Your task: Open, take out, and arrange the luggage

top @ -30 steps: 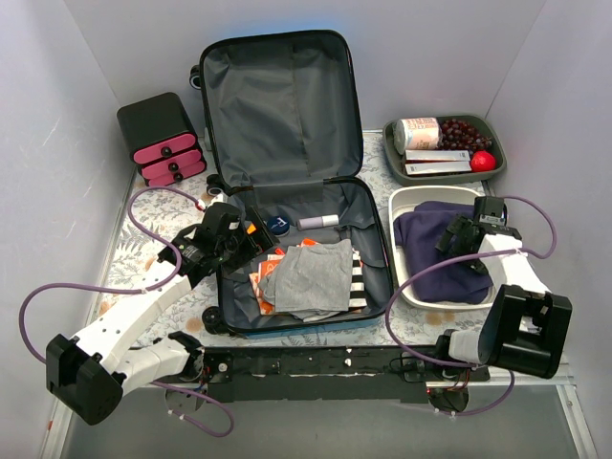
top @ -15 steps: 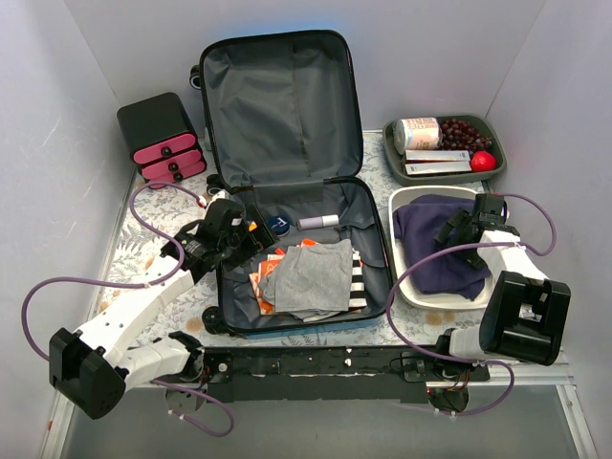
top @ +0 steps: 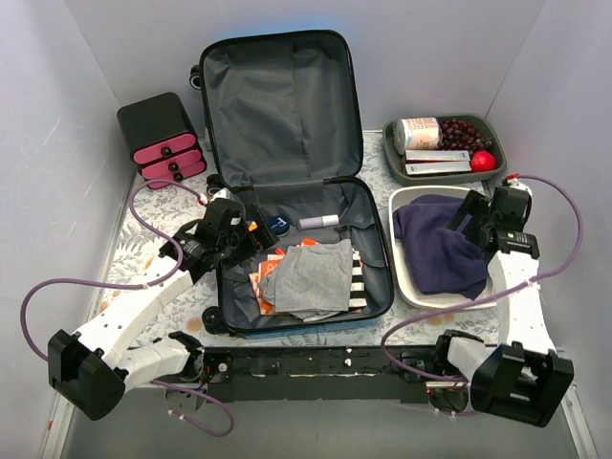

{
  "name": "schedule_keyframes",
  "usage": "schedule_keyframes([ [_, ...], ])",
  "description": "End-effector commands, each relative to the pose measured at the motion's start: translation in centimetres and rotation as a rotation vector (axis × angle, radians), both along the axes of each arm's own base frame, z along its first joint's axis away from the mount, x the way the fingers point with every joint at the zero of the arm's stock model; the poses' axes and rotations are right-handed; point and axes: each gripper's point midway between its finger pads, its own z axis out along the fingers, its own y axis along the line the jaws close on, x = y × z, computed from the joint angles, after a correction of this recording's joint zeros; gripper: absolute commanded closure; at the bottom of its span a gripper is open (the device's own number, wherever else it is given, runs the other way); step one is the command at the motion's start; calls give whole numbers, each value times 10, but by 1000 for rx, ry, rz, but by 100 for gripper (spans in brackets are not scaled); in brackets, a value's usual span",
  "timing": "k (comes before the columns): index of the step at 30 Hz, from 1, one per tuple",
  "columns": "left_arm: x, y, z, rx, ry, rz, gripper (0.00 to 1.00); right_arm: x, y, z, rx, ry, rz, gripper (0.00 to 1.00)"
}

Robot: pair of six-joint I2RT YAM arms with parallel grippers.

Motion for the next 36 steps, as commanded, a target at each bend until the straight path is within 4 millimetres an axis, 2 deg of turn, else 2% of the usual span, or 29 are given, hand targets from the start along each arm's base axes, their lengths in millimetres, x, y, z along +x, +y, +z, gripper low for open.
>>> schedule_keyframes([
  [1, -5, -3, 6, -10, -15, -59, 2, -6, 36, 30, 14, -59, 203, 2],
  [2, -7, -3, 3, -6, -7, -64, 2, -5, 68, 42, 37, -93, 333, 2],
  [4, -10, -4, -3, -5, 7, -74, 2, -12, 103, 47, 30, -81, 472, 3],
  [5, -11, -4, -5, -4, 12, -79, 2, -20, 137, 46, 50, -60, 602, 3],
  [6, -12, -4, -7, -5, 16, -82, 2, -24, 153, 54, 62, -63, 661, 4],
  [7, -14, -4, -12, -2, 25, -85, 2, -32, 166, 53, 89, -42, 695, 5],
  [8, -15, -5, -12, -9, 26, -94, 2, -43, 191, 55, 109, -43, 788, 5],
  [9, -16, -5, -13, -10, 24, -94, 2, -50, 204, 55, 130, -41, 824, 5],
  [10, -18, -3, -18, -4, 35, -94, 2, -65, 231, 57, 169, -45, 896, 6],
  [15, -36, -12, -32, -45, 83, -172, 2, -110, 291, 47, 257, 0, 1074, 6],
  [17, -40, -15, -36, -64, 92, -199, 2, -118, 306, 35, 278, 34, 1084, 6],
  [19, -47, -23, -41, -95, 105, -244, 2, -120, 310, 23, 299, 69, 1062, 6],
  [20, -48, -24, -42, -100, 106, -253, 2, -118, 308, 13, 287, 91, 1043, 7],
  [25, -54, -31, -56, -109, 139, -285, 2, -112, 301, -8, 252, 131, 963, 6],
  [26, -54, -32, -57, -110, 136, -286, 2, -113, 298, -18, 247, 150, 952, 7],
  [30, -56, -33, -66, -99, 153, -291, 2, -112, 308, -29, 276, 145, 971, 7],
  [33, -56, -34, -69, -96, 162, -290, 2, -112, 321, -28, 324, 135, 1014, 7],
  [36, -57, -33, -72, -87, 167, -289, 2, -113, 323, -36, 329, 161, 1009, 7],
])
